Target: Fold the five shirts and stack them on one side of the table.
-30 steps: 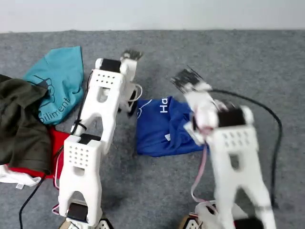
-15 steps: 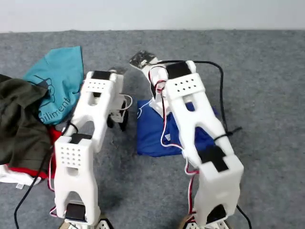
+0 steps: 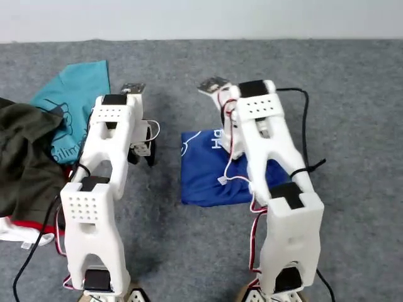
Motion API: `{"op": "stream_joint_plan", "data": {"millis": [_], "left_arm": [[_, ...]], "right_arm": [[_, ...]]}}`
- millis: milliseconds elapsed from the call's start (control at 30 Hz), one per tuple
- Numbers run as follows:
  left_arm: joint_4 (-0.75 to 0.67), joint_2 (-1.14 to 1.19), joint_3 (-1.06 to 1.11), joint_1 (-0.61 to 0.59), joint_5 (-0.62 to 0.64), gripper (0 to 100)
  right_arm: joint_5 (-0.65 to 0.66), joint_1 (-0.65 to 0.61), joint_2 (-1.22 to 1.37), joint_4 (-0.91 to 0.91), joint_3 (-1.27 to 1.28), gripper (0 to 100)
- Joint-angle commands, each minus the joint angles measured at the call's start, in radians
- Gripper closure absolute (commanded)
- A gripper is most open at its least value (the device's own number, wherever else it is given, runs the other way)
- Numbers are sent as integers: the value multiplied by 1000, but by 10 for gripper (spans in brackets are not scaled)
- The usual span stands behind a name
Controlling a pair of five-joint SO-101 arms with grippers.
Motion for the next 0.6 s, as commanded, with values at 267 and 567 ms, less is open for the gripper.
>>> {"op": "stream_joint_plan", "data": {"millis": [267, 567], "left_arm": [[-60, -14, 21, -41, 58, 867], [-63, -14, 21, -41, 58, 867]], "right_arm": [[11, 196, -13, 64, 84, 798], [8, 259, -77, 148, 176, 909]]}}
